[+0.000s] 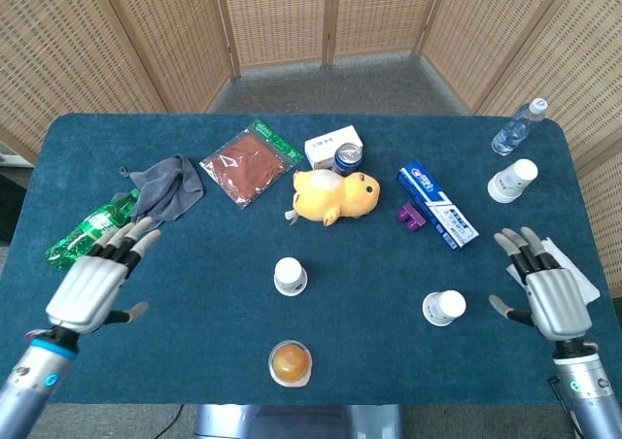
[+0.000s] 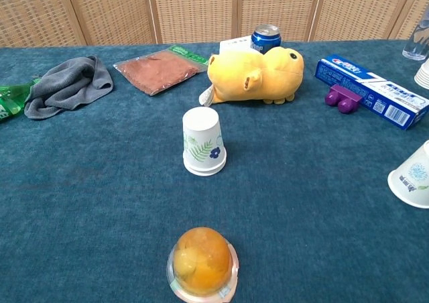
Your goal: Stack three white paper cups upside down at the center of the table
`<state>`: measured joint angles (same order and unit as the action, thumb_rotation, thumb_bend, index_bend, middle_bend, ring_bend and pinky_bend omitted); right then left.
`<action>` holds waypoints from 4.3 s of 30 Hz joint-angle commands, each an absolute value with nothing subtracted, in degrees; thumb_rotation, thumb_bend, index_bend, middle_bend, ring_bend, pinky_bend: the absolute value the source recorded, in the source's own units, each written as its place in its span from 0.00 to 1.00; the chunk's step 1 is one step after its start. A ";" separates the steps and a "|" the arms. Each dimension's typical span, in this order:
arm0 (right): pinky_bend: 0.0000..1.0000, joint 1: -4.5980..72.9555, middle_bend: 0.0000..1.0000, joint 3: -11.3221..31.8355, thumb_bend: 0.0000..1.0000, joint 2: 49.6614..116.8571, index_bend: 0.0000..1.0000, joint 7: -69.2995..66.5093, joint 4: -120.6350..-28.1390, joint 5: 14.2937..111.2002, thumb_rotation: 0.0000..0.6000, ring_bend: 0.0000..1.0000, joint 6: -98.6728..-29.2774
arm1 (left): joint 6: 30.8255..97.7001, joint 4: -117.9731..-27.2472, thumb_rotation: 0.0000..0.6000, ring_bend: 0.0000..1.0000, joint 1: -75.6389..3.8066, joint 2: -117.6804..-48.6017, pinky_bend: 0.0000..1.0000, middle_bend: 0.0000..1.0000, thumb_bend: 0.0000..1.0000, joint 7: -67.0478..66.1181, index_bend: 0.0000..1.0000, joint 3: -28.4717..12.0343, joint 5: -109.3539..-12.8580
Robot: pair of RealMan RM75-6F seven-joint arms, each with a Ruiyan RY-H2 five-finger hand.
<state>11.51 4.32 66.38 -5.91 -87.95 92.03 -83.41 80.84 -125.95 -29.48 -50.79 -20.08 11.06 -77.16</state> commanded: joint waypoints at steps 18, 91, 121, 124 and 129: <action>0.20 19.61 0.06 -0.76 0.25 61.94 0.08 0.36 -96.13 93.39 1.00 0.00 -64.65 | 86.26 -113.75 1.00 0.00 -15.02 -48.53 0.10 0.00 0.23 -1.77 0.00 12.81 -91.96; 0.61 29.32 0.41 3.35 0.38 65.01 0.42 4.55 -102.53 94.52 1.00 0.20 -62.97 | 78.76 -113.59 1.00 0.00 -9.64 -47.05 0.10 0.00 0.23 -0.51 0.00 5.39 -93.90; 0.62 51.63 0.41 15.93 0.37 78.02 0.42 32.57 -109.32 69.09 1.00 0.20 -47.39 | 79.07 -112.11 1.00 0.00 -9.32 -44.72 0.10 0.00 0.24 6.44 0.00 4.58 -95.47; 0.62 53.33 0.41 16.04 0.37 79.07 0.42 33.90 -108.51 66.69 1.00 0.20 -47.29 | 79.11 -112.05 1.00 0.00 -9.25 -44.68 0.10 0.00 0.23 6.55 0.00 4.52 -95.50; 0.62 55.96 0.41 15.82 0.37 80.88 0.42 35.67 -106.97 64.04 1.00 0.20 -47.20 | 79.06 -112.01 1.00 0.00 -9.19 -44.61 0.10 0.00 0.24 6.75 0.00 4.43 -95.50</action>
<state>55.45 15.85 80.41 35.22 -107.41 64.49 -47.27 79.05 -112.01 -9.19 -44.61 6.76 4.43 -95.50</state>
